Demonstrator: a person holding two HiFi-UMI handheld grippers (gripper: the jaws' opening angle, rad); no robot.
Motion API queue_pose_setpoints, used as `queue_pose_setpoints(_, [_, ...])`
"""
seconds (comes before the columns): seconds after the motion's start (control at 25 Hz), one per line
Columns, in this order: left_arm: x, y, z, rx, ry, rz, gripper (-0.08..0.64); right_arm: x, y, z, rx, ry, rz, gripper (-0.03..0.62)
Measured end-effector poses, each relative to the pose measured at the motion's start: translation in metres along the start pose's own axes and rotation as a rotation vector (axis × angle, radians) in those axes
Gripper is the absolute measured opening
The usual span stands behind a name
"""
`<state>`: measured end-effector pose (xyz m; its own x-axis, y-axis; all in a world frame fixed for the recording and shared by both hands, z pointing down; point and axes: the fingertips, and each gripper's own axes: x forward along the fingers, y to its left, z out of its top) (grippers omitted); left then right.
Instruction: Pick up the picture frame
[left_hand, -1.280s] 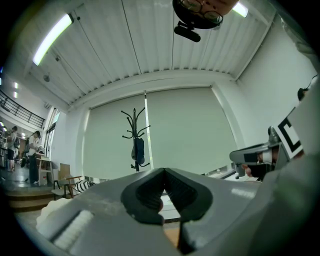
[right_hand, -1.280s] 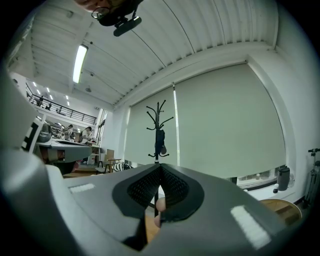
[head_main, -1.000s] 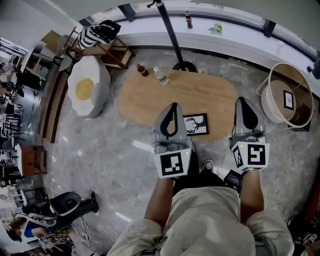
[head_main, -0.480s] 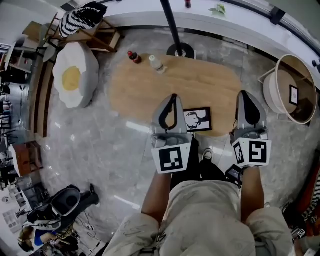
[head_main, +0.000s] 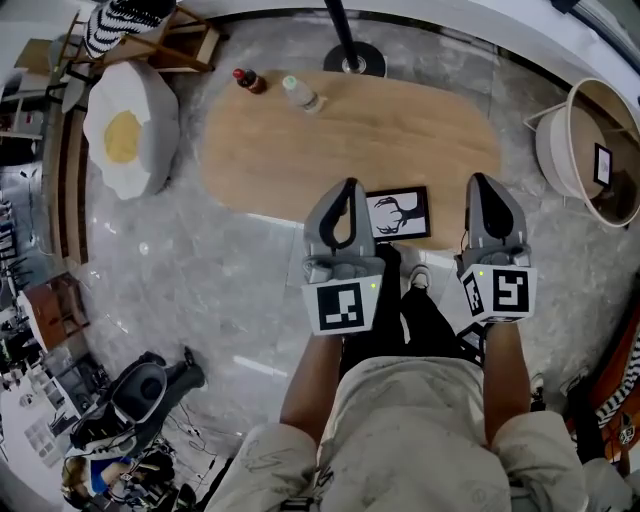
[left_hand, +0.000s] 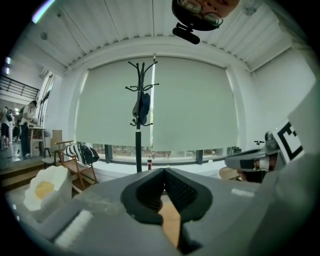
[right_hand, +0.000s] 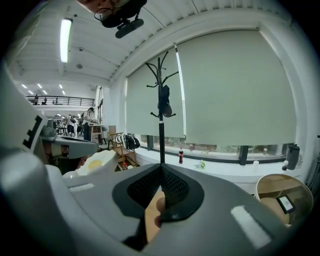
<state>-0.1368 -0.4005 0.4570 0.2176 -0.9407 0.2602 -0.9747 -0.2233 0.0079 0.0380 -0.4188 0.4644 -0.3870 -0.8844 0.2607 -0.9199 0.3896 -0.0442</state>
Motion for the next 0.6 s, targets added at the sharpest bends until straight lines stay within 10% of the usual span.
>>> queue_pose_setpoints(0.6, [0.031, 0.008, -0.137, -0.035, 0.22, -0.045, 0.006, 0.04, 0.009, -0.106, 0.079, 0.177, -0.008, 0.002])
